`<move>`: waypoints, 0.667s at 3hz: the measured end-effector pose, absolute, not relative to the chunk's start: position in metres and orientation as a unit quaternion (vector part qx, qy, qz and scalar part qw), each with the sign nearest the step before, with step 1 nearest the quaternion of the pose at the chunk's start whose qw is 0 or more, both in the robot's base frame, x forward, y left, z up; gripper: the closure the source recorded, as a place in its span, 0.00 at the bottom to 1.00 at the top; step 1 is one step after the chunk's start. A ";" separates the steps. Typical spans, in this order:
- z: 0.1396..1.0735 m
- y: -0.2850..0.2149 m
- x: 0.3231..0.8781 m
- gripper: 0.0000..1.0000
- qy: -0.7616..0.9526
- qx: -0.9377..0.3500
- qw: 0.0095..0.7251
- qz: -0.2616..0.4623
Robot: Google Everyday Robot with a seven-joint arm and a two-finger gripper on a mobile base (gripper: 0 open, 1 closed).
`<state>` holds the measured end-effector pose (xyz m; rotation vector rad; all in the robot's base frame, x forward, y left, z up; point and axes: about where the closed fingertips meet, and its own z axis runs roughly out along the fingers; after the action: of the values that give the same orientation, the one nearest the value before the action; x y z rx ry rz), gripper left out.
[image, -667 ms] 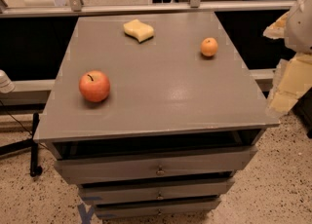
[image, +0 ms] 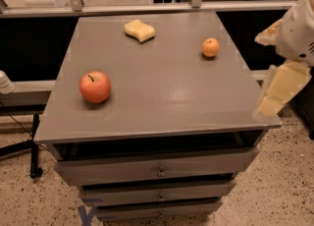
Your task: Pick apple
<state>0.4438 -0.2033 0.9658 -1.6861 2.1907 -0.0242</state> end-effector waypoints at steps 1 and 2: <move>0.917 -0.157 0.460 0.00 0.769 -0.585 0.243 0.085; 0.877 -0.086 0.474 0.00 0.745 -0.572 0.292 0.181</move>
Offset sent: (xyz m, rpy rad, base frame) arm 0.0531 0.2101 -0.1299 0.7427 0.0697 0.1308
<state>0.4740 -0.0865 0.8766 -1.5243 1.9844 0.4829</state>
